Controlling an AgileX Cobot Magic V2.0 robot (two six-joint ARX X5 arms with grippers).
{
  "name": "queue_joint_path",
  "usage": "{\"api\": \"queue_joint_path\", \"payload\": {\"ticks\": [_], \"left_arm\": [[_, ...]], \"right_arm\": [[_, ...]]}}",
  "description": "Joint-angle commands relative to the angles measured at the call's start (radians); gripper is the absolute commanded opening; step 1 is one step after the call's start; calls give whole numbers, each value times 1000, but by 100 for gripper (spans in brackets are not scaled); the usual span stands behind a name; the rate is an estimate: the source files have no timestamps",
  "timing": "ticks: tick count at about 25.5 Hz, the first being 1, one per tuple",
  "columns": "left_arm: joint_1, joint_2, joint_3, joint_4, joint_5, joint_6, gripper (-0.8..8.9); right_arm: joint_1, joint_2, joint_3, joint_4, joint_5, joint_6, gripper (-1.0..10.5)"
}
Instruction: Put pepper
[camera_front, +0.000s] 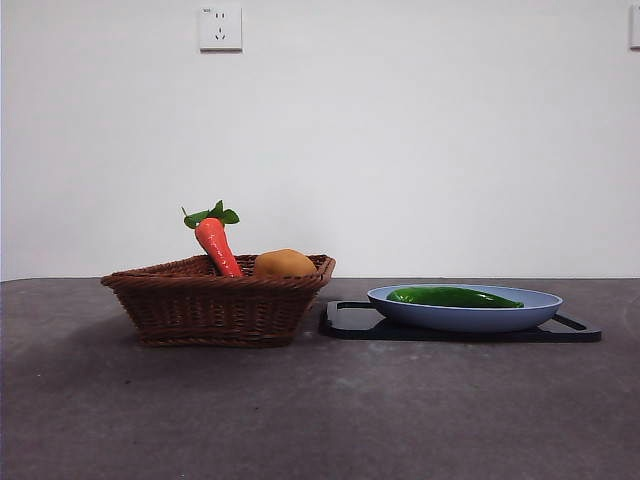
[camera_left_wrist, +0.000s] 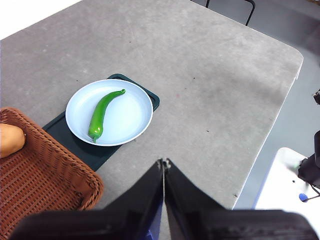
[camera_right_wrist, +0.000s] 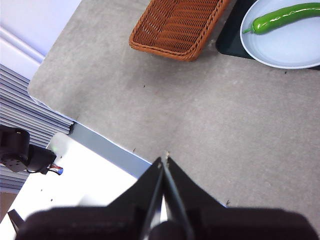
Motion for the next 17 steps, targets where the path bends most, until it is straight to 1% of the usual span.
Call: {"api": "queue_joint_path", "payload": {"ticks": [1, 3, 5, 6, 7, 9, 12, 15, 17], "left_arm": [[-11, 8, 19, 6, 0, 9, 8], [-8, 8, 19, 10, -13, 7, 8], [16, 8, 19, 64, -87, 1, 8], [51, -2, 19, 94, -134, 7, 8], [89, -12, 19, 108, -155, 11, 8], [175, -58, 19, 111, -153, 21, 8], [323, -172, 7, 115, -153, 64, 8], [501, -312, -95, 204, -152, 72, 8], [573, -386, -175, 261, -153, 84, 8]], "right_arm": [[3, 6, 20, 12, 2, -10, 11], [3, 6, 20, 12, 2, -9, 11], [3, 6, 20, 12, 2, -9, 11], [3, 6, 20, 12, 2, -9, 11], [3, 6, 20, 12, 2, -9, 11], [3, 6, 20, 12, 2, -9, 11], [3, 8, 20, 12, 2, -9, 11], [3, 8, 20, 12, 2, -9, 11], [3, 8, 20, 12, 2, -9, 11]]}}
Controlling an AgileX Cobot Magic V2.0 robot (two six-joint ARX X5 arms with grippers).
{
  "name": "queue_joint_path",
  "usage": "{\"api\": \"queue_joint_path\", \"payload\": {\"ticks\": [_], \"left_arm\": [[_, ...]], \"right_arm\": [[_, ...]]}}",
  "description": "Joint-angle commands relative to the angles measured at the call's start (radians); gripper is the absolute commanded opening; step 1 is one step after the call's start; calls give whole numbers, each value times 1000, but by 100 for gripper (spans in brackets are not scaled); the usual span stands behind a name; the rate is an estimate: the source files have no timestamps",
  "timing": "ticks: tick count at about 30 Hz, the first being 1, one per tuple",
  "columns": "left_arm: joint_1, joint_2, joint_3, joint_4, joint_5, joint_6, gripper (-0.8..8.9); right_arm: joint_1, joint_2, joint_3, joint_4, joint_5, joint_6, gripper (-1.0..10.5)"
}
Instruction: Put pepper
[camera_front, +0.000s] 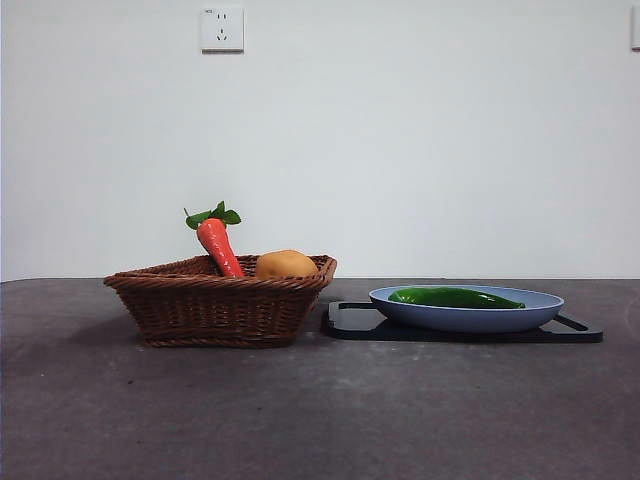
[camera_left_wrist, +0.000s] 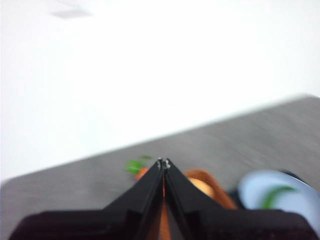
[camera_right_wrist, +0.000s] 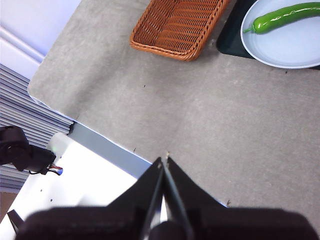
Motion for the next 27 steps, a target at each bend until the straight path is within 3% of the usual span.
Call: {"api": "queue_joint_path", "payload": {"ticks": [1, 9, 17, 27], "left_arm": [[95, -87, -106, 76, 1, 35, 8], [287, -392, -582, 363, 0, 26, 8], [304, -627, -977, 493, 2, -29, 8], [304, -776, -1226, 498, 1, -55, 8]], "right_arm": [[3, 5, 20, 12, 1, -10, 11], [3, 5, 20, 12, 1, -9, 11], [3, 5, 20, 12, 1, -9, 11], [3, 5, 20, 12, 1, -9, 11]]}}
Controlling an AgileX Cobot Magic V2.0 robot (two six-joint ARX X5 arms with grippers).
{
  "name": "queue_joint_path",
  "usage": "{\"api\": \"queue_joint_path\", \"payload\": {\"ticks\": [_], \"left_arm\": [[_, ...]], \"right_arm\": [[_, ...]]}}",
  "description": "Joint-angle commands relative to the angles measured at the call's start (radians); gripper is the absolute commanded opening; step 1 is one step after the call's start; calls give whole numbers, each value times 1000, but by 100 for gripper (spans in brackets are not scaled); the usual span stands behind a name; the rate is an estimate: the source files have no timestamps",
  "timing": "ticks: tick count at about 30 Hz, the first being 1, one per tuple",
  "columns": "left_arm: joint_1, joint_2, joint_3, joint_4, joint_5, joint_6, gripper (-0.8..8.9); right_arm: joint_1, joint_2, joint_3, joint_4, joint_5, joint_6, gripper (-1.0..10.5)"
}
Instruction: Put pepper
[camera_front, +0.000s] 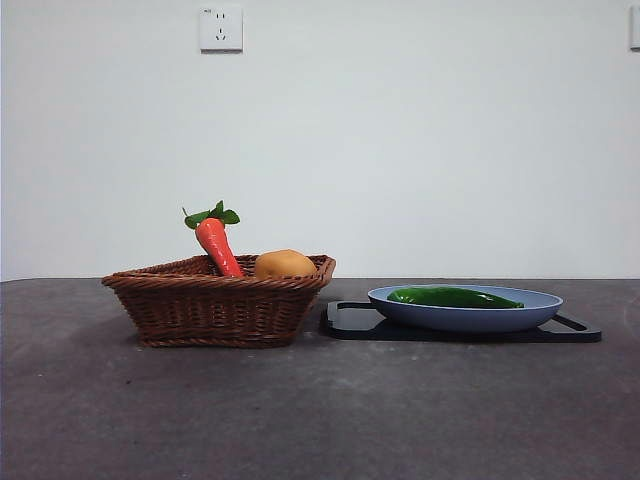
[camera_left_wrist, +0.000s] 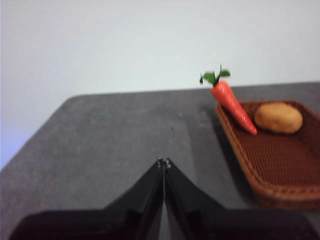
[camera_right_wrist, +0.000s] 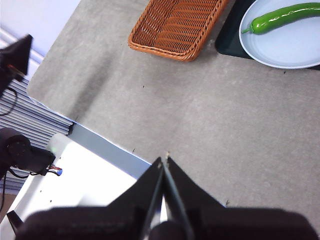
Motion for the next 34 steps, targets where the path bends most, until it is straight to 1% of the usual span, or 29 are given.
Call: {"api": "queue_joint_path", "payload": {"ticks": [1, 7, 14, 34], "left_arm": [[4, -30, -39, 16, -2, -11, 8], [3, -77, -133, 47, -4, -11, 8], [3, -105, -212, 75, -4, -55, 8], [3, -113, -217, 53, -5, -55, 8]], "right_arm": [[3, 5, 20, 12, 1, -10, 11], [3, 5, 20, 12, 1, -9, 11], [3, 5, 20, 12, 1, -9, 11], [3, 5, 20, 12, 1, -9, 11]]}}
